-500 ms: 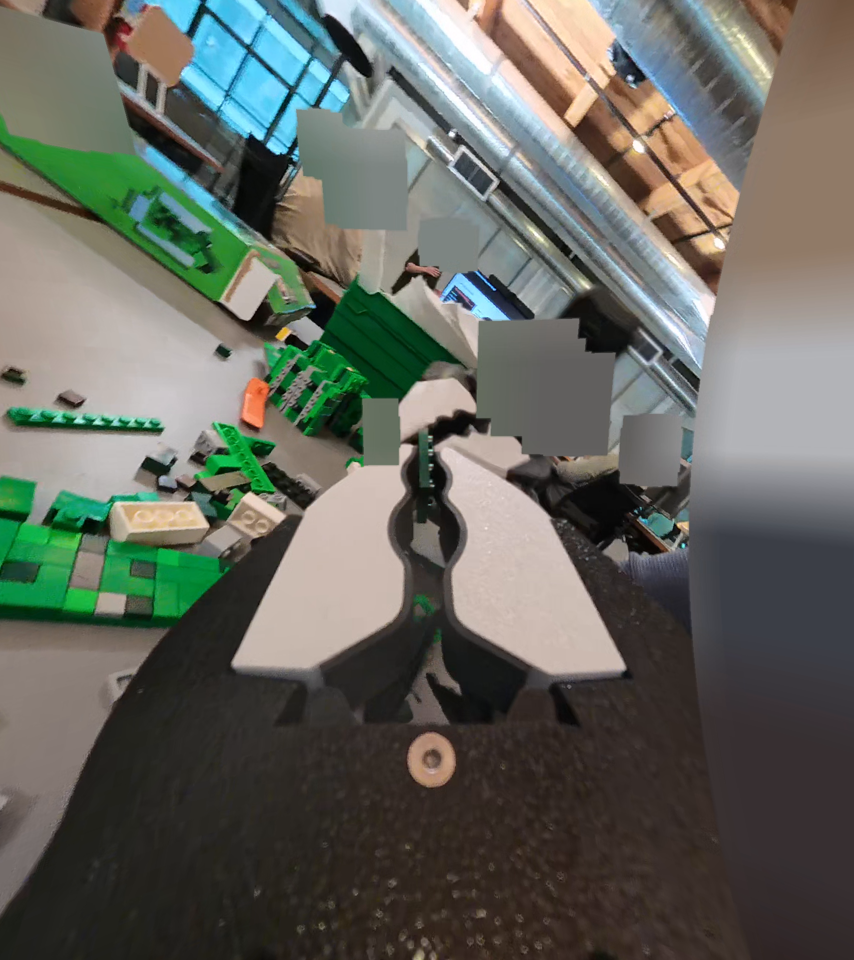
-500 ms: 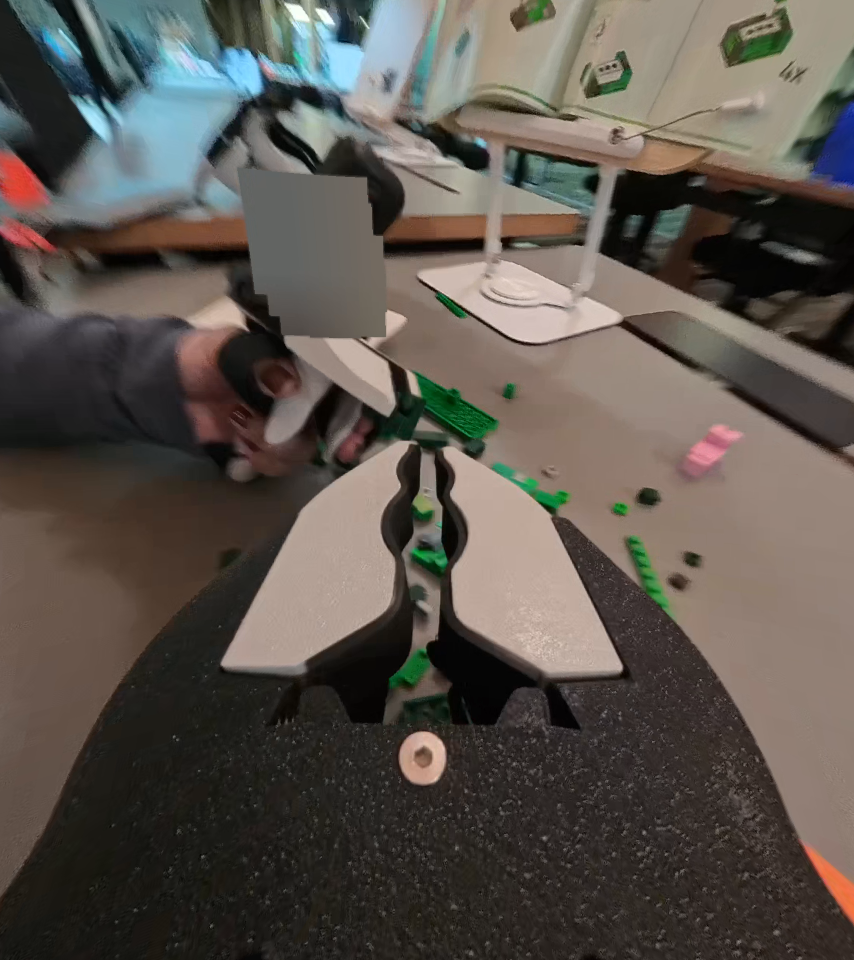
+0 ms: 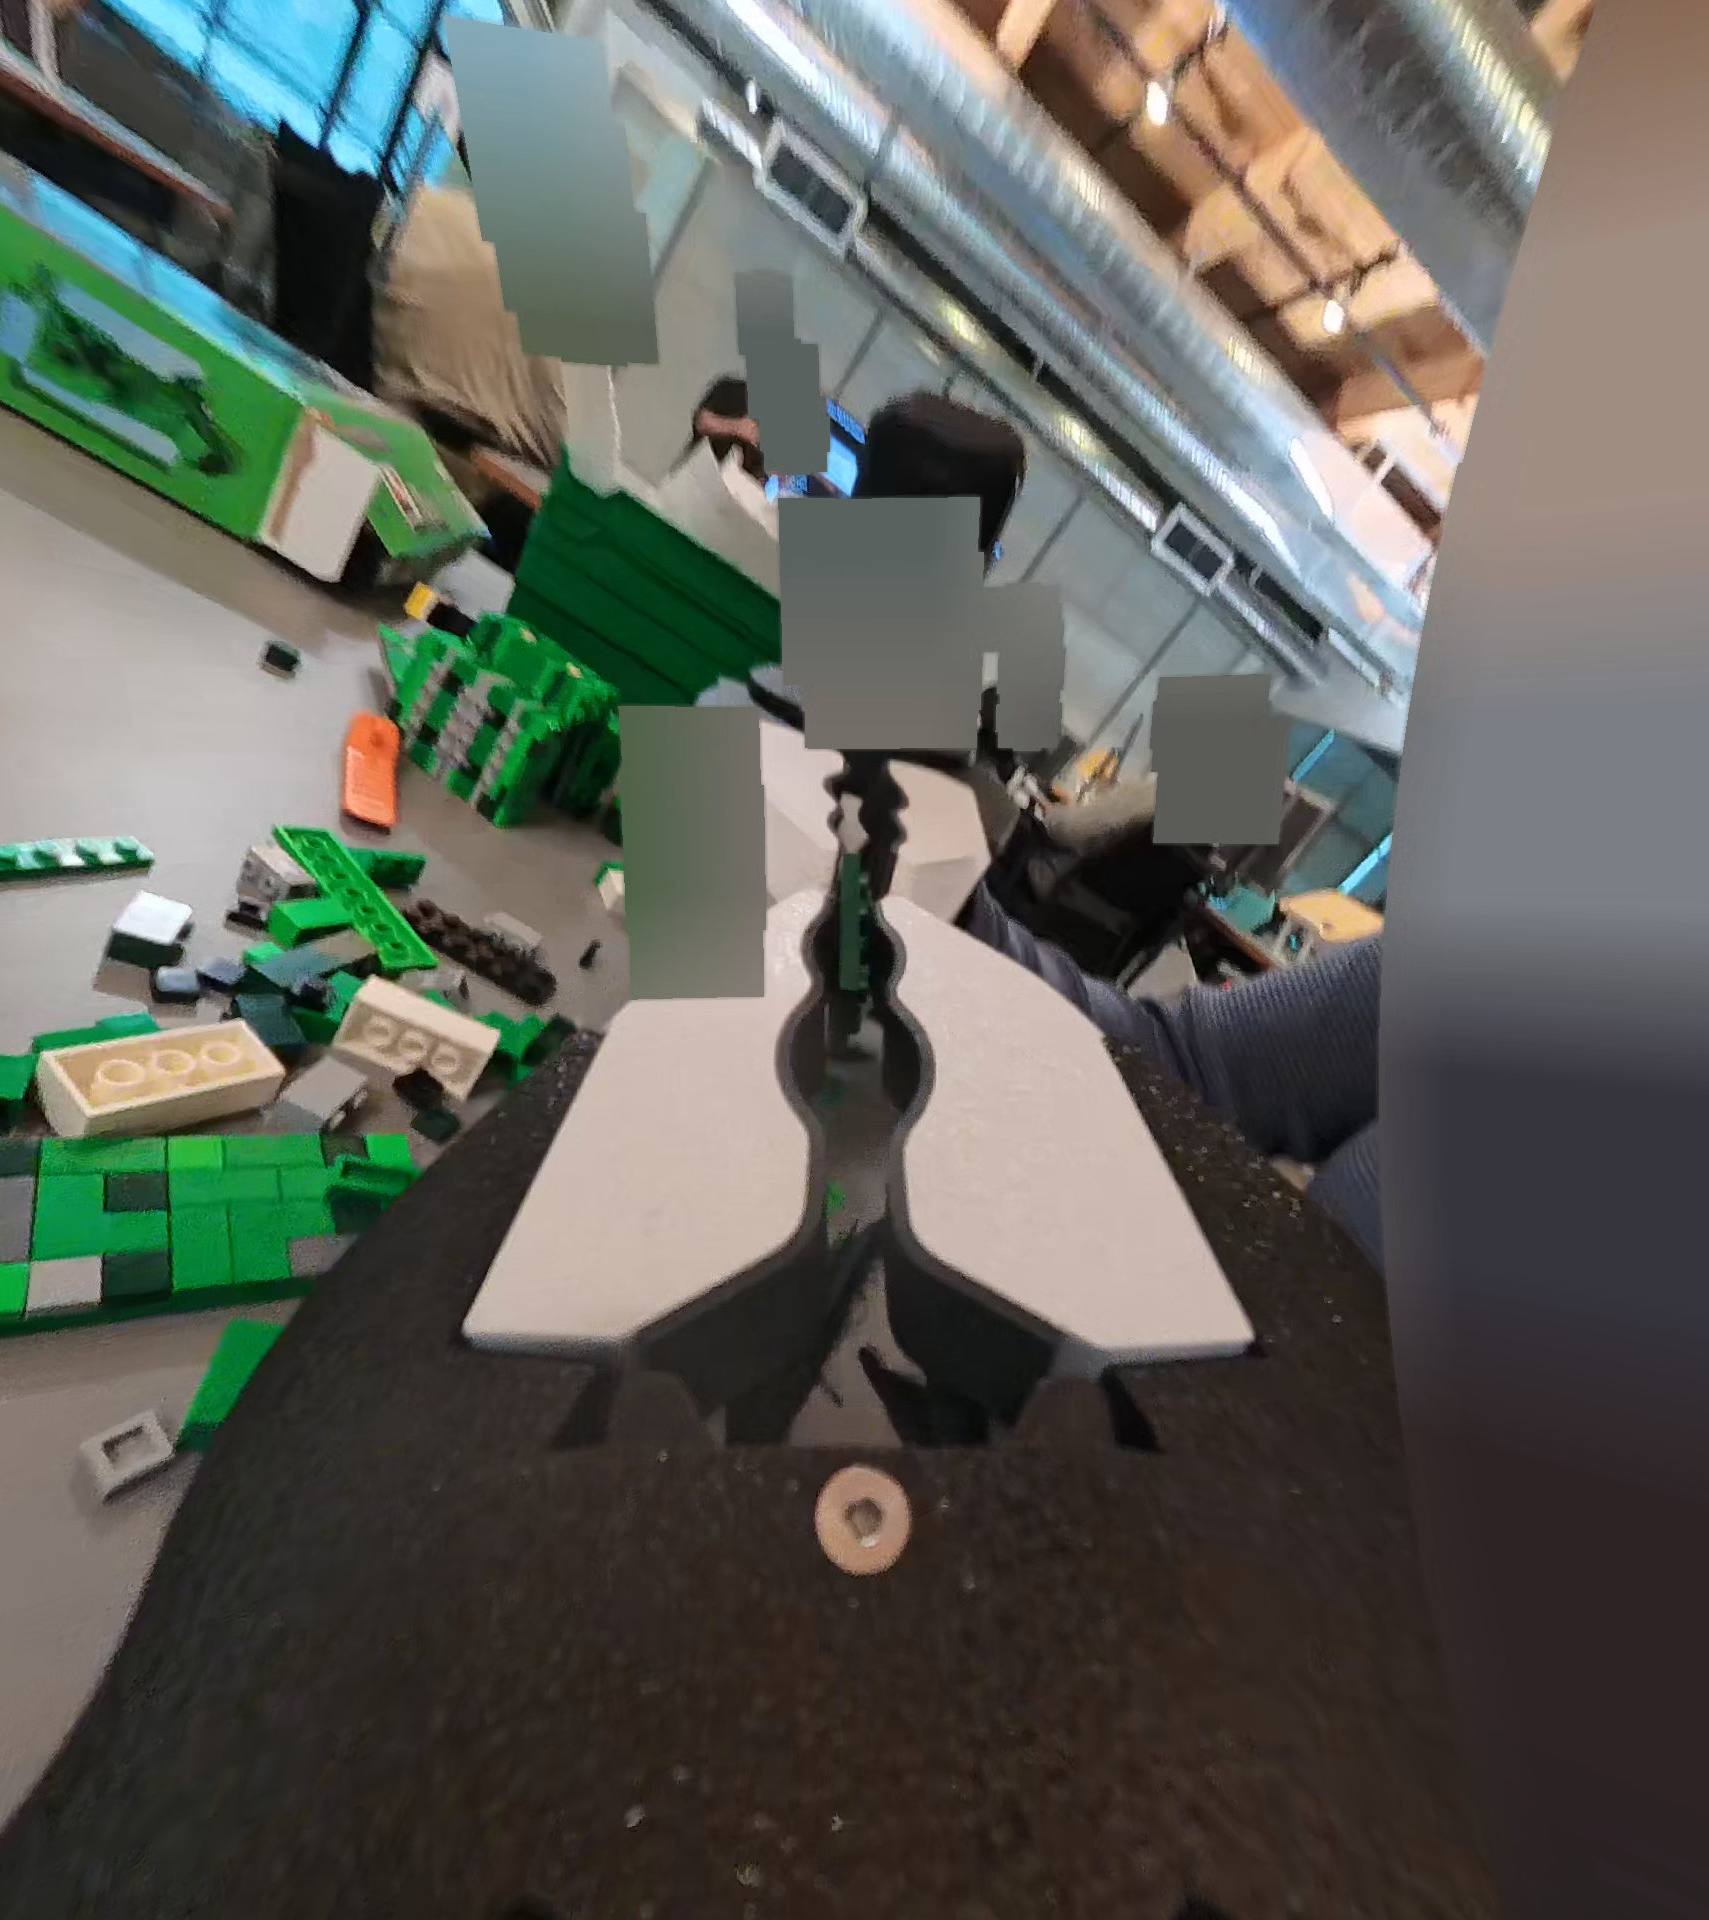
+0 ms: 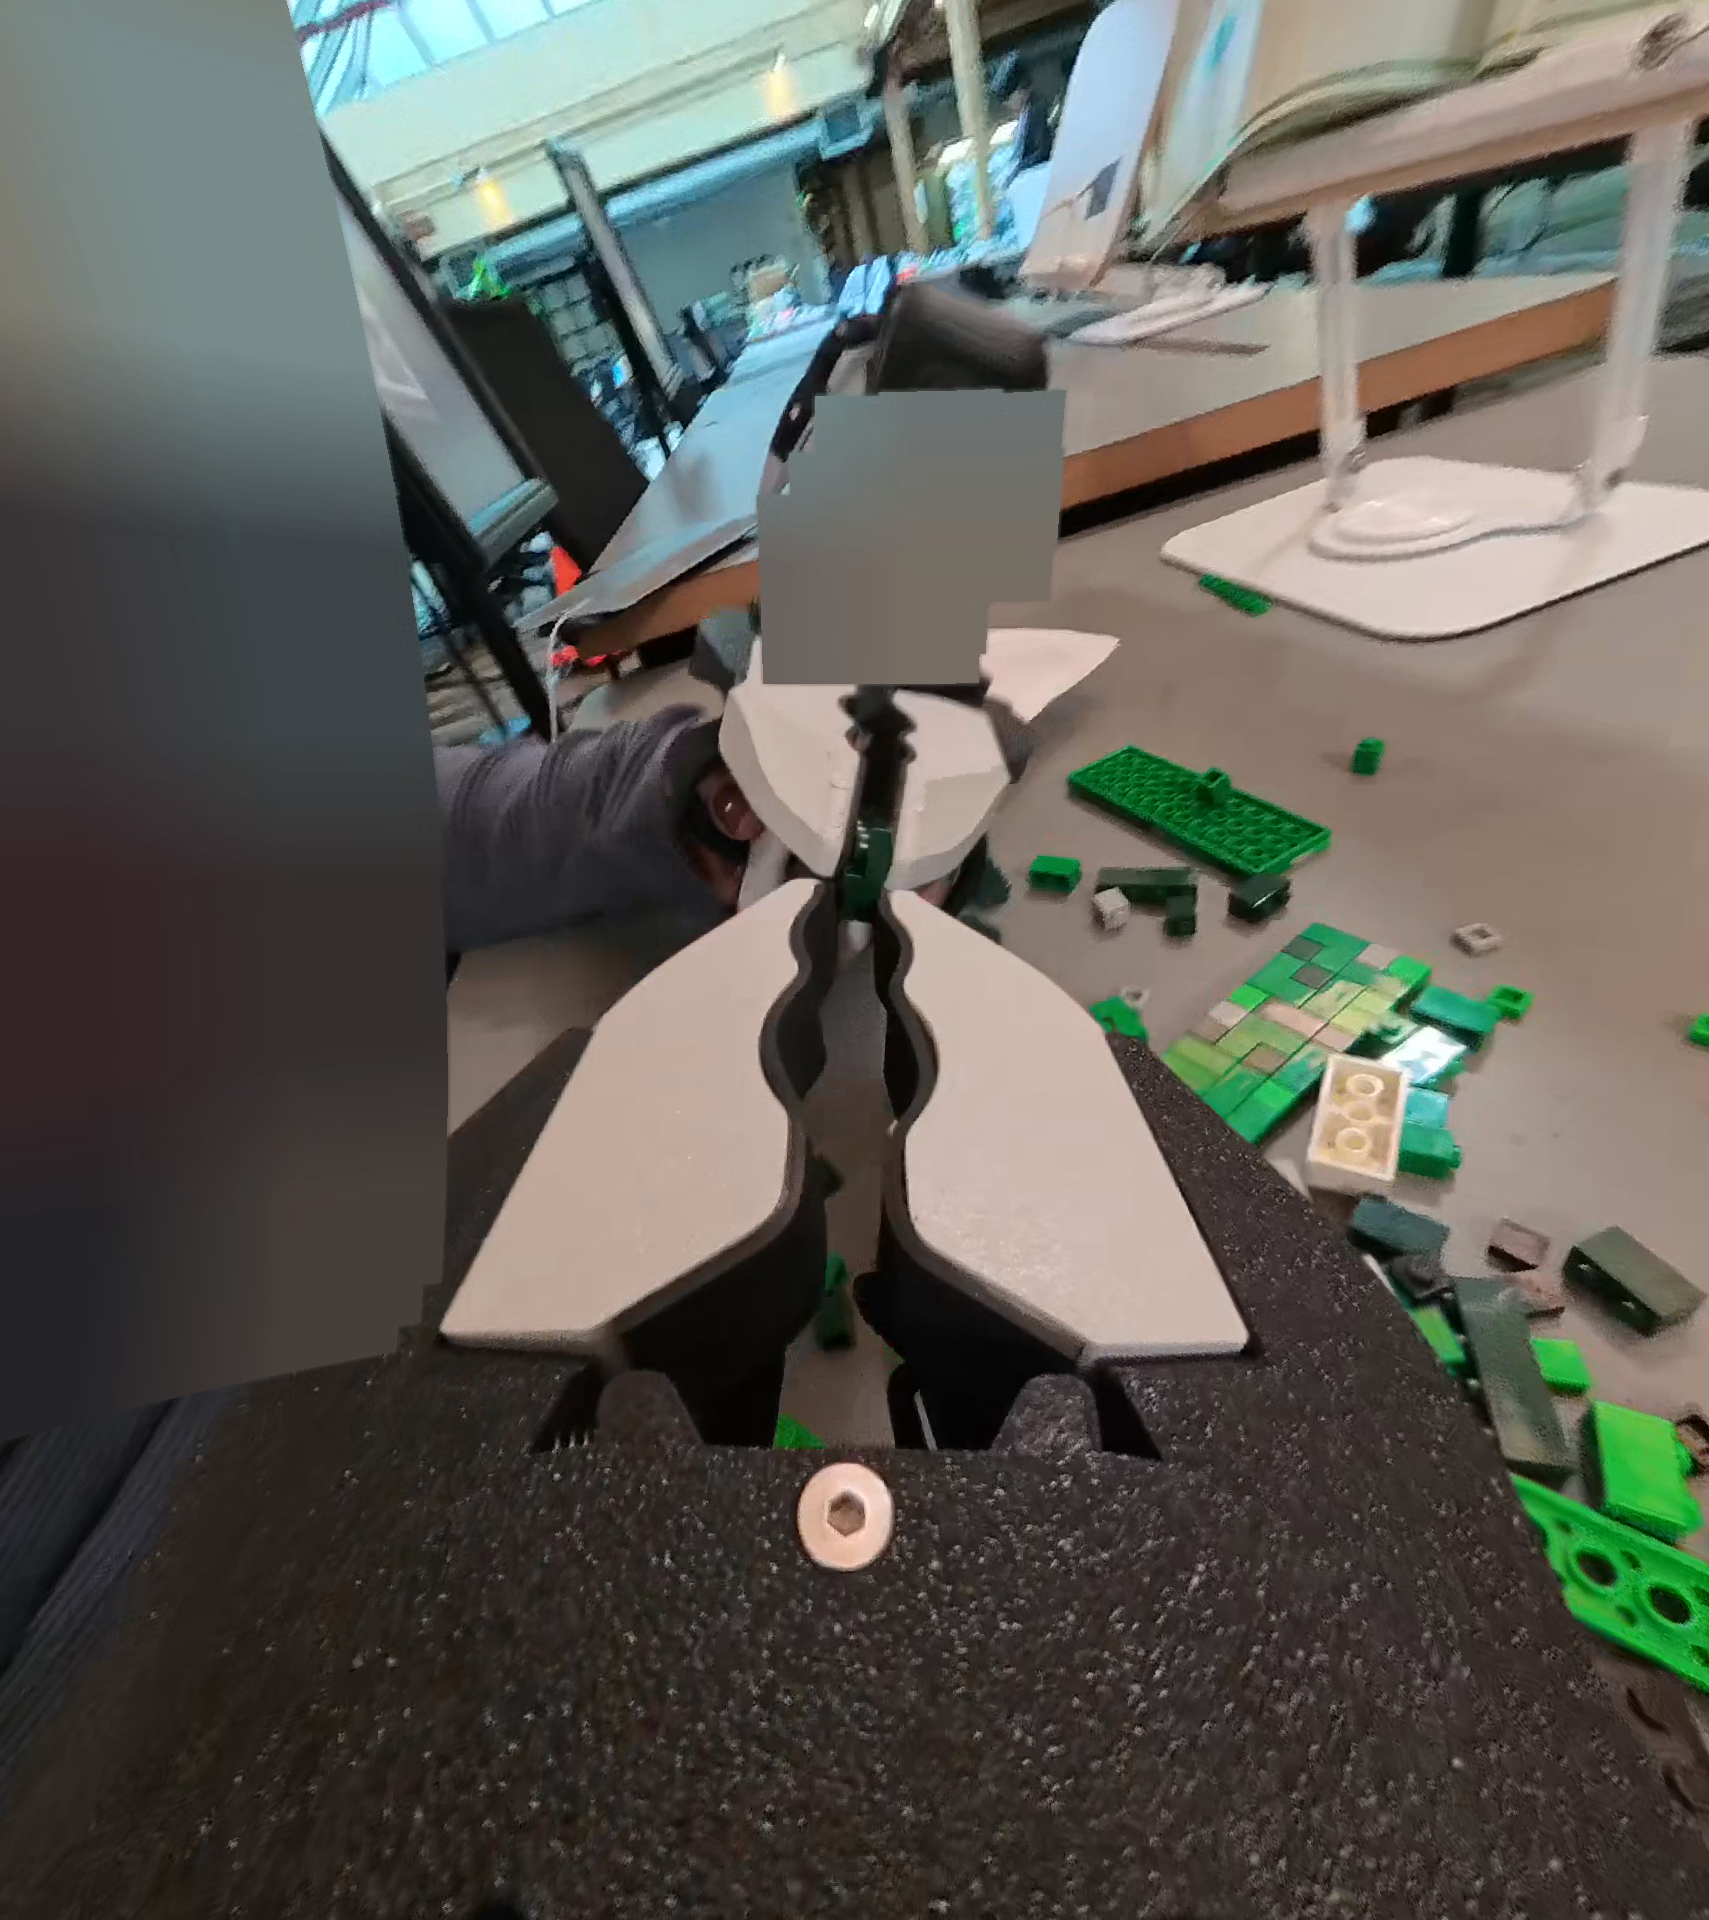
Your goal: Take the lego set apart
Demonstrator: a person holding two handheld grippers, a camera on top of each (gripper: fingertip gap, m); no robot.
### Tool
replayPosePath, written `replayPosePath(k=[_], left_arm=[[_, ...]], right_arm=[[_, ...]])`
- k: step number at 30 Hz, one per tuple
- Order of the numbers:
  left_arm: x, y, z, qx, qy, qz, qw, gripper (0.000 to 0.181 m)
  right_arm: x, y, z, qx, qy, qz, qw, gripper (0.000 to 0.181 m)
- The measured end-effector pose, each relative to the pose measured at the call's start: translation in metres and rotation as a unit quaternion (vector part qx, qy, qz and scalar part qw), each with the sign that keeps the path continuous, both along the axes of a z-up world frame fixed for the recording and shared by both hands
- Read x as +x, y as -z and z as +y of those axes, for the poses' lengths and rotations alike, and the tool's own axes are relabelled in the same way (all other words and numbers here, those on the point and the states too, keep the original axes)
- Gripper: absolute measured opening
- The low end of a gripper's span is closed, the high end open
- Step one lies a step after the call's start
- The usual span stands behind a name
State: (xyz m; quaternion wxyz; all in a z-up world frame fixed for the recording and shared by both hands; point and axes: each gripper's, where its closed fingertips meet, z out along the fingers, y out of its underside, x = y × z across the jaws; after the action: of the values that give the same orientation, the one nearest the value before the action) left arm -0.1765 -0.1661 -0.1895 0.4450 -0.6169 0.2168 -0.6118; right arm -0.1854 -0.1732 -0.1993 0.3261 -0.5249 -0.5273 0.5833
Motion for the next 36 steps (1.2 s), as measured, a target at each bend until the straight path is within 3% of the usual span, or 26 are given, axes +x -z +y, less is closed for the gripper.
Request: replayPosePath(k=[1,7,11,14,19,23,33,36], left_arm=[[0.001,0.004,-0.004,-0.001,0.017,0.022,1.0,0.004],[0.007,0.029,-0.024,0.009,0.084,0.138,0.987,0.004],[0.002,0.034,-0.007,-0.033,0.02,0.149,0.988,0.004],[-0.006,0.03,0.009,-0.081,-0.031,0.109,0.99,0.004],[-0.014,0.032,0.019,-0.111,-0.067,0.085,0.988,0.004],[-0.014,0.034,0.02,-0.124,-0.071,0.076,0.987,0.004],[-0.008,0.04,0.018,-0.135,-0.062,0.092,0.985,0.004],[-0.009,0.043,0.02,-0.121,-0.077,0.113,0.983,0.004]], right_arm=[[0.002,0.004,-0.003,0.0,-0.017,-0.015,1.0,0.006],[0.014,0.02,-0.018,0.029,-0.074,-0.082,0.993,0.006],[0.007,0.027,0.003,0.14,0.016,-0.104,0.984,0.016],[0.001,0.032,0.019,0.262,0.095,-0.137,0.951,0.033],[-0.008,0.035,0.027,0.353,0.159,-0.17,0.906,0.025],[-0.007,0.03,0.038,0.429,0.213,-0.182,0.859,0.031],[-0.004,0.039,0.042,0.544,0.21,-0.226,0.78,0.015],[-0.003,0.042,0.044,0.545,0.212,-0.234,0.776,0.011]])
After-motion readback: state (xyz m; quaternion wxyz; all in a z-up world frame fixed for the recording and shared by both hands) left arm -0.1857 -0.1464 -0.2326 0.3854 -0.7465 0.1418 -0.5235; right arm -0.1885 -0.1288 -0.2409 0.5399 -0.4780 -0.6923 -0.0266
